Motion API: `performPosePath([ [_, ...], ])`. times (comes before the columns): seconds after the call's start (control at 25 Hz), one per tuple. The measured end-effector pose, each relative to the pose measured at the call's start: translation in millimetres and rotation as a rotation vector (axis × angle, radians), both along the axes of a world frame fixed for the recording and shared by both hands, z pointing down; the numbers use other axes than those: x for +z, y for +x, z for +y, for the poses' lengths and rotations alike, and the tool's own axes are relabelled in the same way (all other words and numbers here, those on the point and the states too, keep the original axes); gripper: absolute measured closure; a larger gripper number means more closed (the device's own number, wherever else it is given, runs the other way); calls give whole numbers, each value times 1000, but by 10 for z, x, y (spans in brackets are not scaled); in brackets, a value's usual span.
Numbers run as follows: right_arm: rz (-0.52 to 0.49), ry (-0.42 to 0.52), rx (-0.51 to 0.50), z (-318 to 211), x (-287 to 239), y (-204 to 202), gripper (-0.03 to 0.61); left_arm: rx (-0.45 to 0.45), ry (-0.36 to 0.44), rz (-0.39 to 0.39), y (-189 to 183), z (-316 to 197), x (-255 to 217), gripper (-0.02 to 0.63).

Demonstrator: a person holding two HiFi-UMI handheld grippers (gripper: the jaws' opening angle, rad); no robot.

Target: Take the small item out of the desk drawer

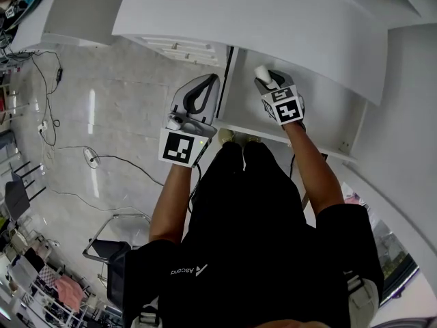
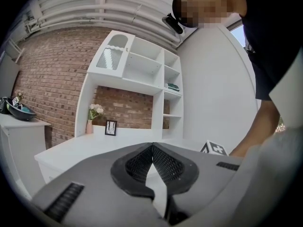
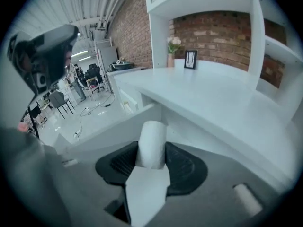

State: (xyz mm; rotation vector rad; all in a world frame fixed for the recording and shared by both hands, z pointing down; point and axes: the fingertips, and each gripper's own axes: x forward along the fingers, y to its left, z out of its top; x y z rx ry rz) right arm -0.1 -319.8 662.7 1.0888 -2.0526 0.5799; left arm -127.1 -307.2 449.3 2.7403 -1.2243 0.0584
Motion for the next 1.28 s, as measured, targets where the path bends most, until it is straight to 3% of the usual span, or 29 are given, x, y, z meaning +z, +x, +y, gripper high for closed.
performPosePath([
  [0.32, -193, 298, -13, 236, -1380, 63, 399, -1, 25, -3, 269, 165, -331, 615],
  [0.68, -330, 570, -17, 717, -2664, 293, 399, 16, 107, 18, 627, 532, -854, 615],
  [1.0, -413, 744, -50, 1016, -3348, 408, 400, 17, 159, 56, 837, 743, -1343, 615],
  [1.28, -459, 794, -66, 1102, -3583, 363, 402, 47, 189, 16, 852, 848, -1432, 615],
])
